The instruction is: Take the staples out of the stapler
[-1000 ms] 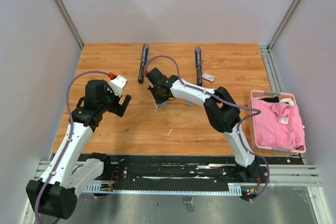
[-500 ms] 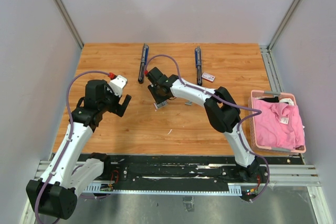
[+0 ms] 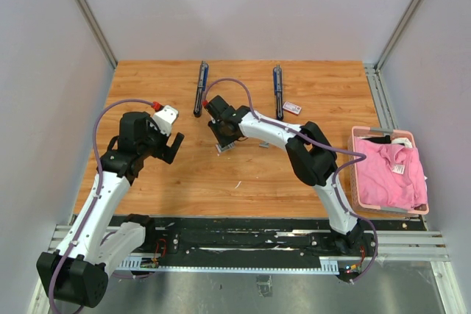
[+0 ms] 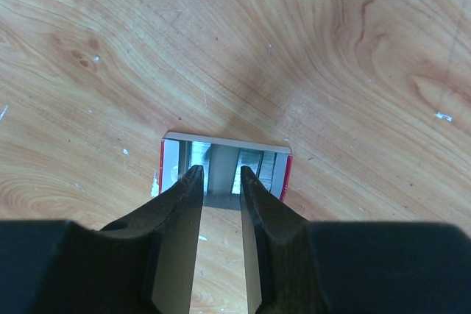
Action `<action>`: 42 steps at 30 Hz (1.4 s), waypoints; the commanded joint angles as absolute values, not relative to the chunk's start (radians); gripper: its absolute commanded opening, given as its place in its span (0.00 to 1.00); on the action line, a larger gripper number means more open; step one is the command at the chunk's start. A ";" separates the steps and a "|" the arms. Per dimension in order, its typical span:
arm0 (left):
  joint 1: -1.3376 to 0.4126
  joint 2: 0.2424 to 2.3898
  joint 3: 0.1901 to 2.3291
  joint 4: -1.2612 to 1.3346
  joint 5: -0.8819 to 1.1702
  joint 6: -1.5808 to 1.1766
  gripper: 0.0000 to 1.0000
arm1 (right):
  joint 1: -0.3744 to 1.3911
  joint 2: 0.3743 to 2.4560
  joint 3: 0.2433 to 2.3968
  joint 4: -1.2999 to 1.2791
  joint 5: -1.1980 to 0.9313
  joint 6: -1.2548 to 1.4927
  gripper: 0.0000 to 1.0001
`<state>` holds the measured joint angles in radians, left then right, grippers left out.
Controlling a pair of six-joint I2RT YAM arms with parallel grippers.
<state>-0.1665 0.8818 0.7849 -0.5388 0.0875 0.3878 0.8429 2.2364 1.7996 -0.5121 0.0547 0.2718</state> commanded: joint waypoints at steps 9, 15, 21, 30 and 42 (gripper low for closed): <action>-0.163 0.876 0.778 -0.514 0.095 0.396 0.98 | 0.866 2.205 1.764 -0.502 0.060 0.270 0.26; -0.163 0.876 0.778 -0.514 0.096 0.396 0.98 | 0.865 2.216 1.774 -0.502 0.063 0.269 0.26; -0.163 0.876 0.778 -0.514 0.095 0.396 0.98 | 0.867 2.222 1.776 -0.502 0.070 0.268 0.23; -0.163 0.874 0.779 -0.514 0.097 0.397 0.98 | 0.868 2.220 1.775 -0.502 0.083 0.265 0.17; -0.163 0.871 0.778 -0.514 0.095 0.396 0.98 | 0.868 2.213 1.770 -0.502 0.102 0.265 0.13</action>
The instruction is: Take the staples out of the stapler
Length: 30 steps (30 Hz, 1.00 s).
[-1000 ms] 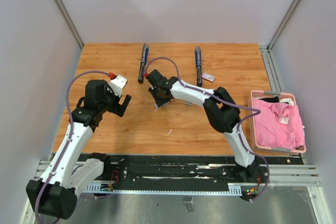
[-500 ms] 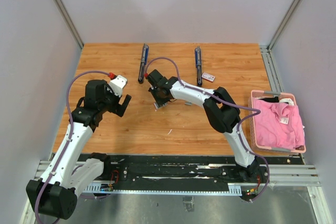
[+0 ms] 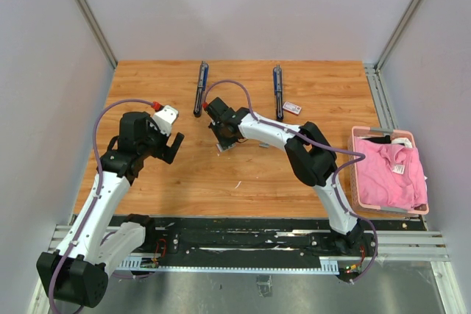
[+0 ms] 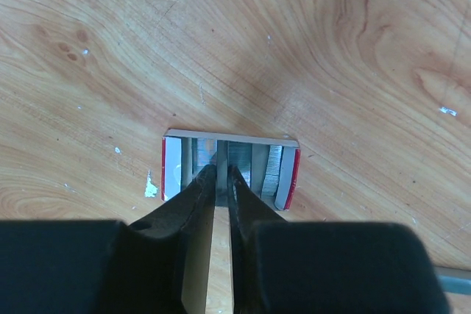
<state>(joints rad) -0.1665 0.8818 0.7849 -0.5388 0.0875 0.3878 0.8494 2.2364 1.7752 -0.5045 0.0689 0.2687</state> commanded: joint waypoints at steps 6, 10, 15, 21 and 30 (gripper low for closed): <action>-0.163 0.871 0.778 -0.515 0.095 0.396 0.98 | 0.868 2.210 1.772 -0.502 0.115 0.262 0.11; -0.163 0.869 0.778 -0.515 0.095 0.396 0.98 | 0.867 2.212 1.772 -0.502 0.114 0.262 0.09; -0.163 0.869 0.778 -0.515 0.094 0.397 0.98 | 0.868 2.211 1.774 -0.502 0.112 0.261 0.07; -0.163 0.868 0.778 -0.515 0.095 0.396 0.98 | 0.869 2.212 1.784 -0.507 0.125 0.255 0.09; -0.163 0.869 0.778 -0.515 0.098 0.397 0.98 | 0.868 2.184 1.818 -0.517 0.133 0.222 0.19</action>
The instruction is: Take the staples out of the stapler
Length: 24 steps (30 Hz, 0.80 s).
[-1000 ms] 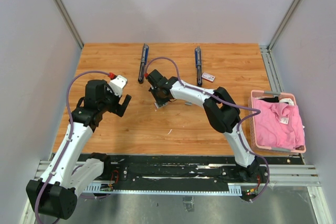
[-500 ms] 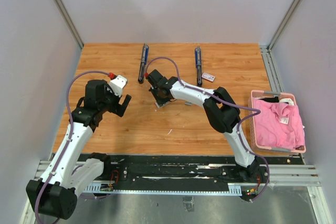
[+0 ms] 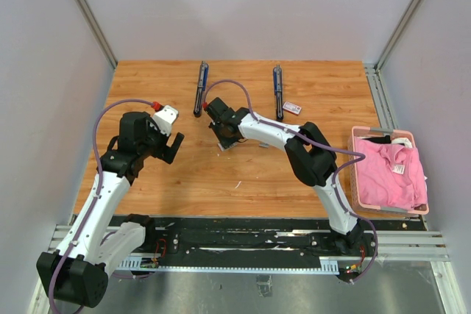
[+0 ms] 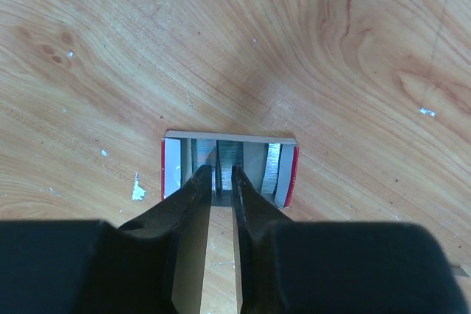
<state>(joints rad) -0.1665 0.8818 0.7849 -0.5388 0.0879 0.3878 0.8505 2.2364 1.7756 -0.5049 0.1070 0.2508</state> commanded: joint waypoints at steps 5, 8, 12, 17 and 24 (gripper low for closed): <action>-0.163 0.867 0.779 -0.517 0.099 0.398 0.98 | 0.868 2.147 1.819 -0.517 0.153 0.203 0.23; -0.163 0.864 0.780 -0.517 0.100 0.396 0.98 | 0.868 2.121 1.816 -0.517 0.173 0.185 0.27; -0.163 0.864 0.779 -0.518 0.098 0.396 0.98 | 0.863 2.091 1.802 -0.511 0.188 0.168 0.44; -0.163 0.864 0.779 -0.518 0.098 0.396 0.98 | 0.845 2.067 1.745 -0.475 0.162 0.166 0.68; -0.163 0.864 0.781 -0.518 0.097 0.396 0.98 | 0.819 2.115 1.725 -0.462 0.104 0.175 0.72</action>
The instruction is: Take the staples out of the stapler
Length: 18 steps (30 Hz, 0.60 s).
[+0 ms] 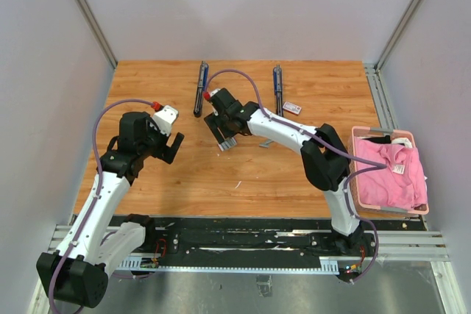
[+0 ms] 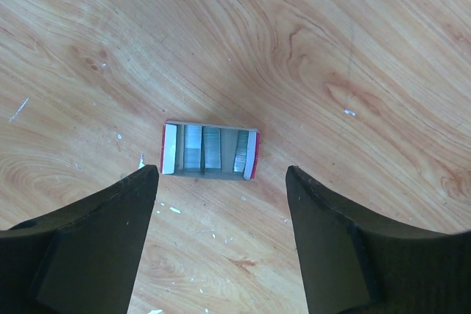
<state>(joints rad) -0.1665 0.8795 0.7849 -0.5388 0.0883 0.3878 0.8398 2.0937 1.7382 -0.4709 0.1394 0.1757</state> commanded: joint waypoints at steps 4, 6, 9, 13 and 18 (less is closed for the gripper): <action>-0.163 0.865 0.780 -0.518 0.096 0.396 0.98 | 0.794 2.149 1.727 -0.463 0.049 0.197 0.73; -0.163 0.867 0.780 -0.517 0.096 0.396 0.98 | 0.786 2.156 1.729 -0.463 0.026 0.204 0.74; -0.163 0.870 0.780 -0.516 0.097 0.396 0.98 | 0.784 2.164 1.731 -0.464 0.012 0.204 0.74; -0.163 0.873 0.779 -0.515 0.097 0.397 0.98 | 0.780 2.176 1.728 -0.466 -0.002 0.207 0.74; -0.163 0.871 0.779 -0.515 0.096 0.396 0.98 | 0.781 2.193 1.730 -0.468 -0.012 0.209 0.75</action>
